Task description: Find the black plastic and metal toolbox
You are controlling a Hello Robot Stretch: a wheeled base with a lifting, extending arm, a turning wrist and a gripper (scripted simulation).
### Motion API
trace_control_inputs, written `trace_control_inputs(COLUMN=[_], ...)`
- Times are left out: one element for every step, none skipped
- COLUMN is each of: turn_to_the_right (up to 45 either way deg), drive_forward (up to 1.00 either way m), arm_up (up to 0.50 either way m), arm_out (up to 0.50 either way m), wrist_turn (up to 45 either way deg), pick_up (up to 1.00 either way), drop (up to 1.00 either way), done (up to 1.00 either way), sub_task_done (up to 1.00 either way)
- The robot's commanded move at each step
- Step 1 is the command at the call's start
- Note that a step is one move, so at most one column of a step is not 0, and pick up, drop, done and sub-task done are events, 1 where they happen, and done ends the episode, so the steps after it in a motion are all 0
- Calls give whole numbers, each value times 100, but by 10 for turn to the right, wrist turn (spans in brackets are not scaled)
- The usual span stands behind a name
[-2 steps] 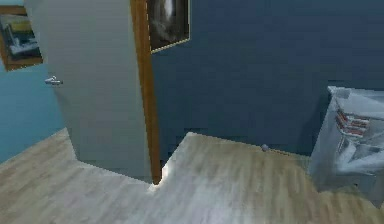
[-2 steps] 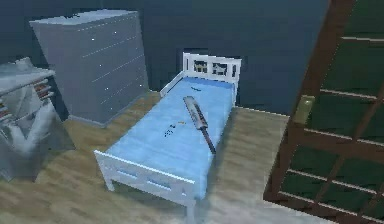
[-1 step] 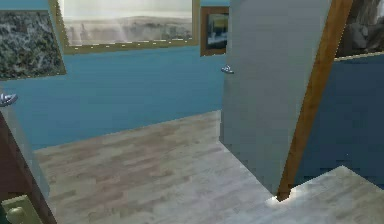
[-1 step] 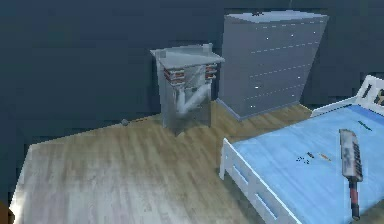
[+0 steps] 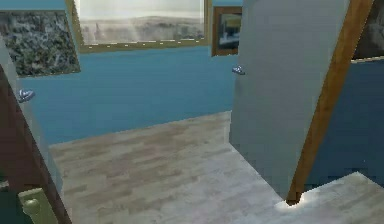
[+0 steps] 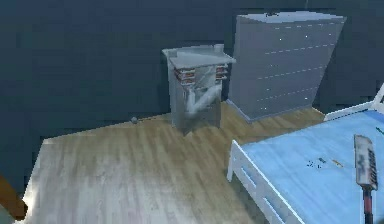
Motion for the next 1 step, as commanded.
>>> trace_control_inputs(turn_to_the_right=[0], drive_forward=[100], arm_up=[0], arm_out=[0], wrist_turn=[0], pick_up=[0], drop=[0], done=[0], sub_task_done=[0])
